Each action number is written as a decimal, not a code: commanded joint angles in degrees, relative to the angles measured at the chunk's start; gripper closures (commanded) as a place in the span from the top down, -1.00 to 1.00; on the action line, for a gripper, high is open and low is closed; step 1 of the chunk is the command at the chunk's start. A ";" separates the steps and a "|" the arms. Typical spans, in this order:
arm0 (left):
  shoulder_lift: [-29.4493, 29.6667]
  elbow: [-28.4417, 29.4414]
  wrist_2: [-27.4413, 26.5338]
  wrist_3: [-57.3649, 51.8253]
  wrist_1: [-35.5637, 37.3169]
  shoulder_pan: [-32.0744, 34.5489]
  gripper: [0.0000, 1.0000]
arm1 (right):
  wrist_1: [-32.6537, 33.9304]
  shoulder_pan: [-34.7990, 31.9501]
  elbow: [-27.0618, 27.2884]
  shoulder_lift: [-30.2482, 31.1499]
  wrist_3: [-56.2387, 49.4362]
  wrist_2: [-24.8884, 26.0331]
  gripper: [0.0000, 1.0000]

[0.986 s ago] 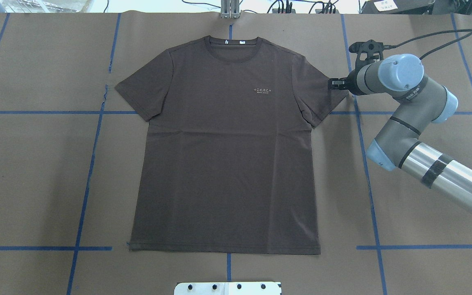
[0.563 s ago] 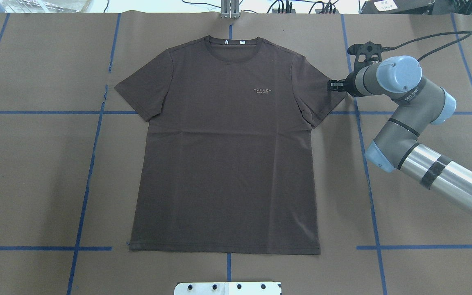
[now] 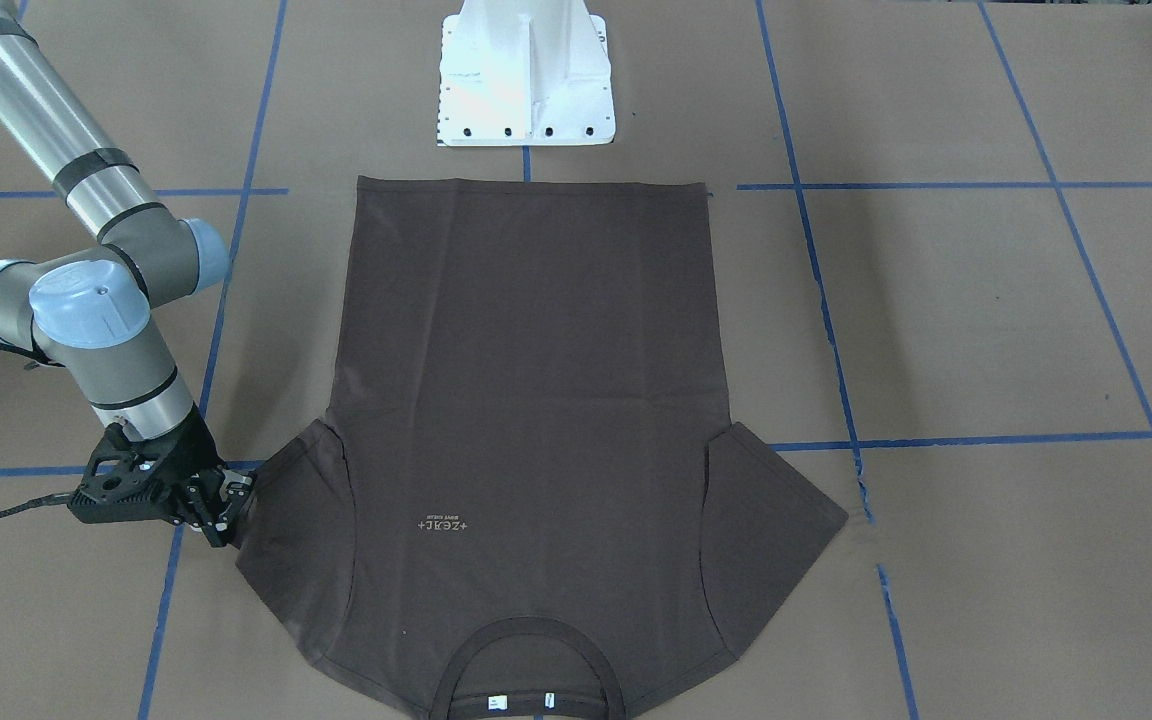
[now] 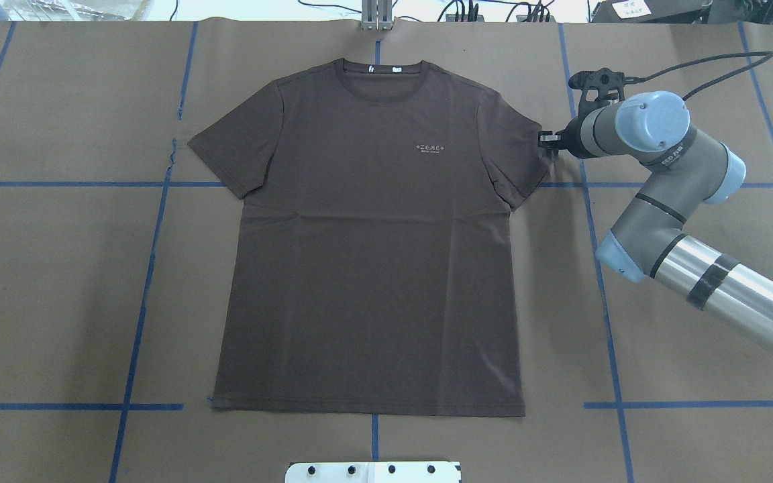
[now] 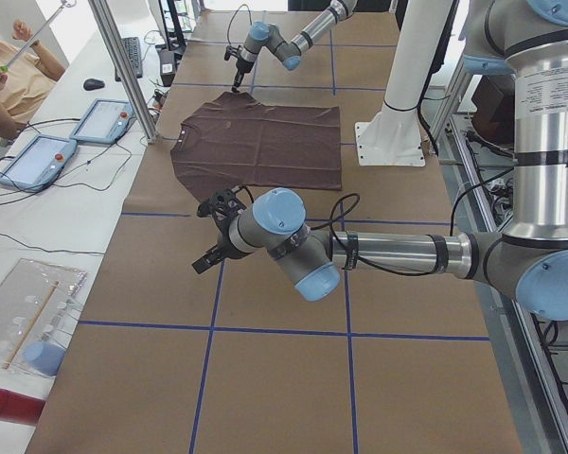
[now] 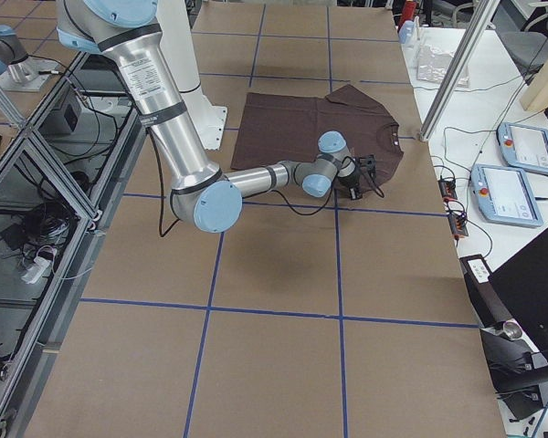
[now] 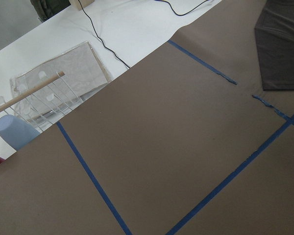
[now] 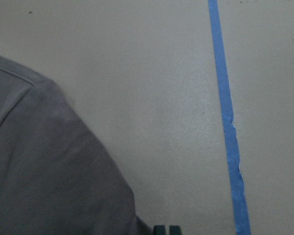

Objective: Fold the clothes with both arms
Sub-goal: 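Move the right gripper over the sleeve nearest it, then grasp the sleeve with the right gripper and fold it onto the shirt body, then withdraw the right gripper while moving the left gripper toward the other sleeve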

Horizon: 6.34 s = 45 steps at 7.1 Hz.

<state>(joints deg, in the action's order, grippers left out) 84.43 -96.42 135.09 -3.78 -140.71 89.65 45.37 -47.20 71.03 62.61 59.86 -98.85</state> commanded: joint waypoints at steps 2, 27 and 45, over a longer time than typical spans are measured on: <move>0.03 0.00 0.00 0.00 0.09 0.00 1.00 | 12.90 0.09 9.42 -1.17 0.08 0.24 -1.00; 34.04 27.33 -36.12 63.81 -0.35 -41.92 0.19 | 35.04 -23.99 27.05 6.21 -32.35 -28.94 1.00; 34.57 25.50 -38.85 63.63 1.56 -44.47 -1.00 | 35.13 -23.99 26.88 6.30 -32.35 -28.85 1.00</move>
<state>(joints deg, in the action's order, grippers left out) 118.73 -69.52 96.18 59.90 -140.56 45.17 80.51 -71.19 97.91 68.90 27.48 -127.70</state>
